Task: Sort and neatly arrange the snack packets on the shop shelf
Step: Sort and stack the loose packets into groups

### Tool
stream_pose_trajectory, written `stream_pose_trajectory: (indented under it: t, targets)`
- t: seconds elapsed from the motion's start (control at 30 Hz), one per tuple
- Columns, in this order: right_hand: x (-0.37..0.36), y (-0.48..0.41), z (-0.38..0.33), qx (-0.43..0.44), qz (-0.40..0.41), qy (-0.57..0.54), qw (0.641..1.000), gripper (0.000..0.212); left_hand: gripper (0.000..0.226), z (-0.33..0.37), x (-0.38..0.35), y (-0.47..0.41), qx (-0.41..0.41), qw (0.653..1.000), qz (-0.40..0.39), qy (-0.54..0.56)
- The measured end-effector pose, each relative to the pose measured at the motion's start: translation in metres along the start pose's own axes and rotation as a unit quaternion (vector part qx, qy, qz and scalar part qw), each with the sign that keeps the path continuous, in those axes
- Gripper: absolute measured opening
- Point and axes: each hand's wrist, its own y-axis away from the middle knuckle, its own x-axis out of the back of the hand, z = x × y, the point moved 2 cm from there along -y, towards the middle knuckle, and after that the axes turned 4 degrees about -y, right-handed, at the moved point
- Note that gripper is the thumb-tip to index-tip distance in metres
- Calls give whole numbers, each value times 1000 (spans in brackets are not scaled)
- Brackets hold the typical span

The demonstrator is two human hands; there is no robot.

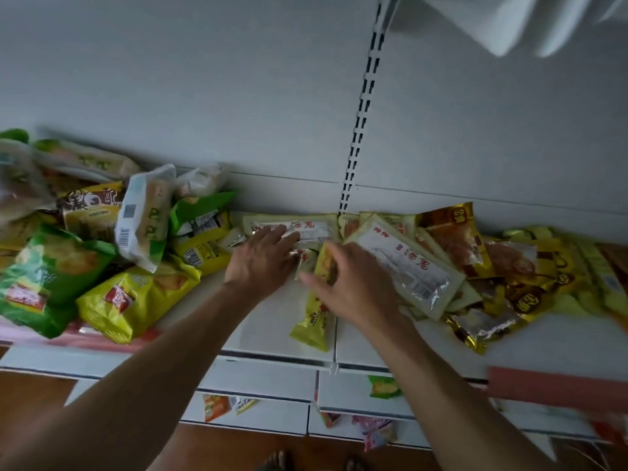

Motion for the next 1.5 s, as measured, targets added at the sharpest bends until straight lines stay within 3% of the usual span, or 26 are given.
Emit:
stream_pose_trajectory:
  t: [0.07, 0.13, 0.23, 0.37, 0.53, 0.6, 0.7, 0.77, 0.83, 0.9, 1.0, 1.07, 1.13, 1.23, 1.3, 1.4, 1.5]
  targets:
    - [-10, 6, -6, -28, -65, 6, 997, 71, 41, 1, 2, -2, -2, 1000, 10, 2]
    - [-9, 6, -4, -57, -76, -33, 995, 67, 39, 1, 5, -4, -3, 1000, 23, 6]
    - [6, 5, 6, -114, -89, -188, 971, 69, 32, 4, 19, -7, -2, 996, 84, 28]
    - [52, 15, 33, -150, 25, -360, 920, 64, 35, 13, 51, -13, 32, 983, 163, 81]
    - [93, 26, 91, -199, 171, -371, 891, 63, 41, 55, 78, -26, -17, 951, 266, 157]
    - [96, 30, 114, -217, 210, -343, 889, 62, 41, 86, 66, -31, -95, 953, 235, 165]
    - [101, 37, 138, -217, 248, -224, 917, 54, 55, 137, 15, -28, -147, 984, -7, 100]
    - [97, 39, 148, -191, 189, -87, 959, 46, 78, 152, -21, -23, -119, 983, -125, 56]
    - [85, 42, 154, -186, 94, 14, 978, 45, 90, 154, -37, -25, -117, 986, -114, 29]
    - [74, 48, 158, -184, 61, 34, 980, 44, 94, 152, -39, -29, -132, 987, -85, 25]
    - [67, 51, 159, -174, 71, 15, 982, 46, 95, 144, -37, -34, -151, 983, -77, 70]
    - [67, 51, 160, -169, 78, 8, 983, 48, 102, 138, -34, -39, -156, 977, -121, 74]
    - [69, 52, 163, -154, 83, 11, 984, 51, 114, 132, -29, -43, -144, 971, -177, 70]
    - [70, 54, 170, -152, 91, 44, 983, 57, 130, 135, -23, -43, -99, 968, -168, 159]
    - [68, 50, 177, -163, 76, 29, 983, 59, 128, 145, -22, -40, -43, 965, -133, 220]
    - [62, 41, 181, -165, 62, -31, 984, 61, 111, 161, -25, -35, -23, 983, -43, 178]
    - [61, 35, 179, -155, 61, -78, 983, 66, 104, 161, -31, -33, -12, 986, -20, 166]
